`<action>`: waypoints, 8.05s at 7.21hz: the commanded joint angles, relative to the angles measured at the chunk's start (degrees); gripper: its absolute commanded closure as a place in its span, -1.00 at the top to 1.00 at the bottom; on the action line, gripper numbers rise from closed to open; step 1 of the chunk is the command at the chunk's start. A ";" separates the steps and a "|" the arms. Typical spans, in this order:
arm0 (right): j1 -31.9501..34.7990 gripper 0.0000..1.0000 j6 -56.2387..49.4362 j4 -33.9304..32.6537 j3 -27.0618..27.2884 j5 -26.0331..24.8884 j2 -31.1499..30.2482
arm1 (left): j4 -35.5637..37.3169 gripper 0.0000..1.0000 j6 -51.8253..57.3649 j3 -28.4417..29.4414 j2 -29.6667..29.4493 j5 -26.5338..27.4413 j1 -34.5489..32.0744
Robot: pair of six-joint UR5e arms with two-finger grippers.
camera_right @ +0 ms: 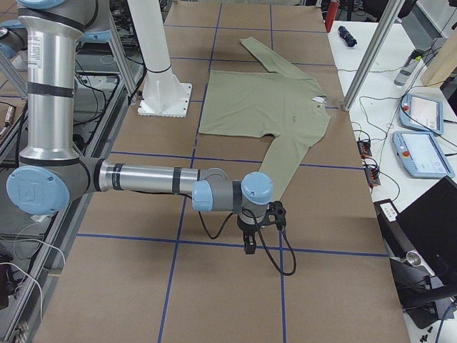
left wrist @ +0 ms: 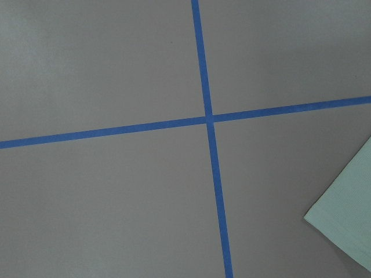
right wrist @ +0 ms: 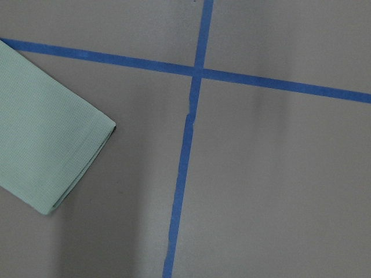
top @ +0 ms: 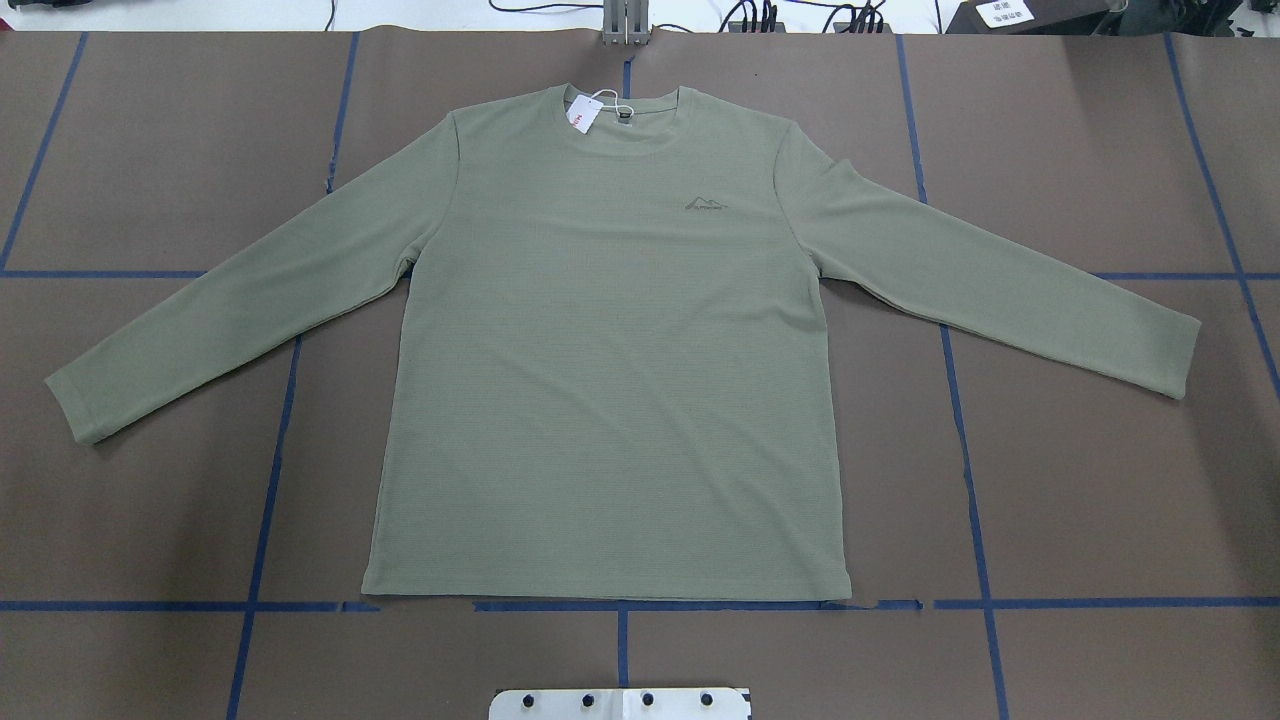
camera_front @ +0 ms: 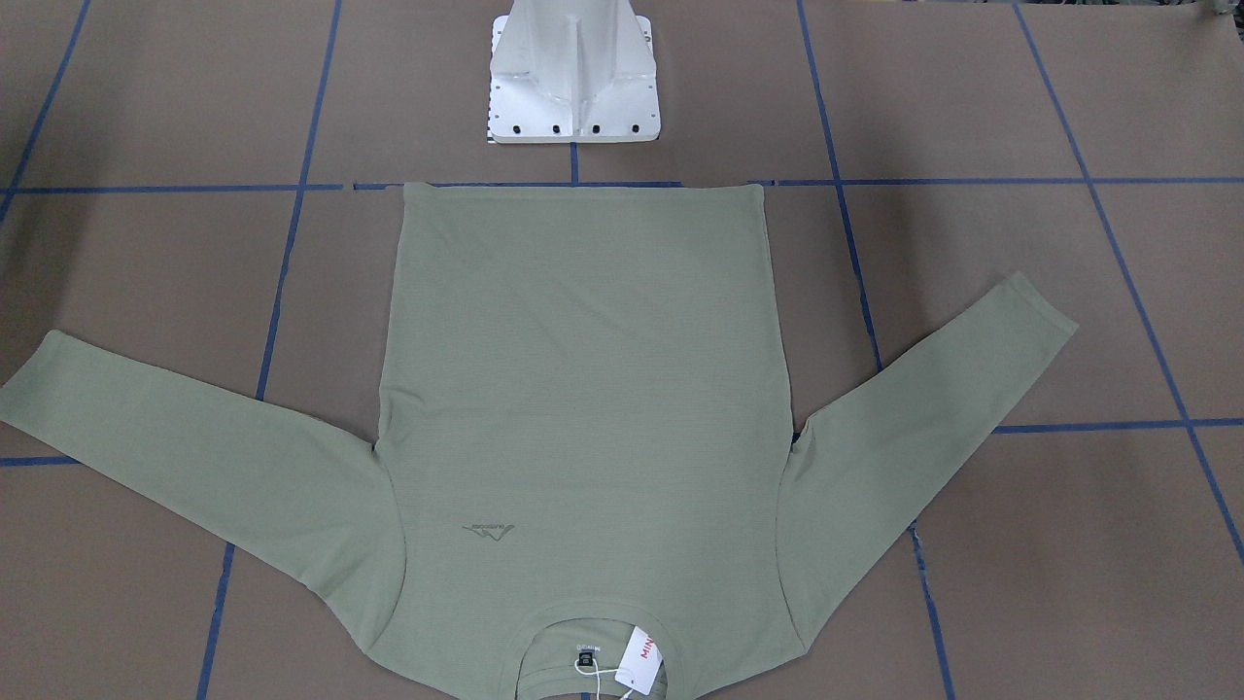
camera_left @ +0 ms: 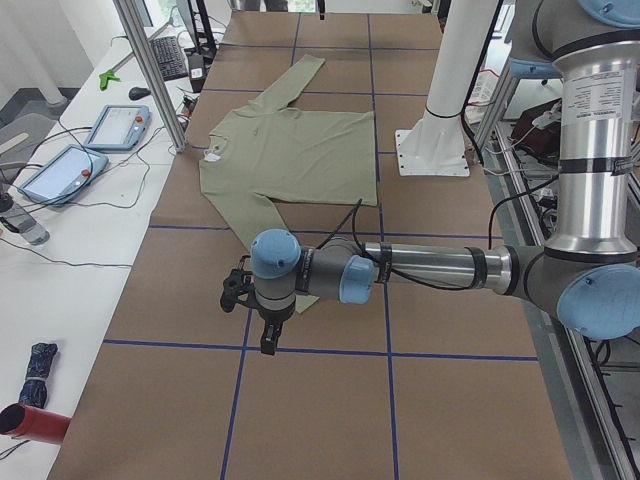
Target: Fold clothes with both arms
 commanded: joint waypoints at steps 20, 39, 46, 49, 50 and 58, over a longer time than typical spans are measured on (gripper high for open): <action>-21.88 0.47 44.03 51.03 -19.43 -13.71 5.98 | -33.61 1.00 -0.62 3.06 -1.05 0.00 0.27; -24.23 -1.00 52.94 -14.61 24.69 -20.01 20.74 | -33.52 1.00 -0.62 3.50 -1.14 0.00 0.27; -47.26 -1.00 84.55 -11.82 -23.49 -41.01 73.02 | -34.48 1.00 -0.70 5.52 -1.49 0.00 0.36; -54.29 -1.00 88.84 1.34 -36.27 -51.20 79.25 | -34.48 1.00 -0.62 5.96 -1.49 0.00 0.36; -55.62 -1.00 89.12 6.33 -39.87 -52.37 81.02 | -34.48 1.00 -0.62 6.05 -1.49 0.00 0.36; -53.89 1.00 87.99 14.03 -50.45 -47.49 87.98 | -34.84 1.00 -0.88 6.93 -1.67 0.00 0.36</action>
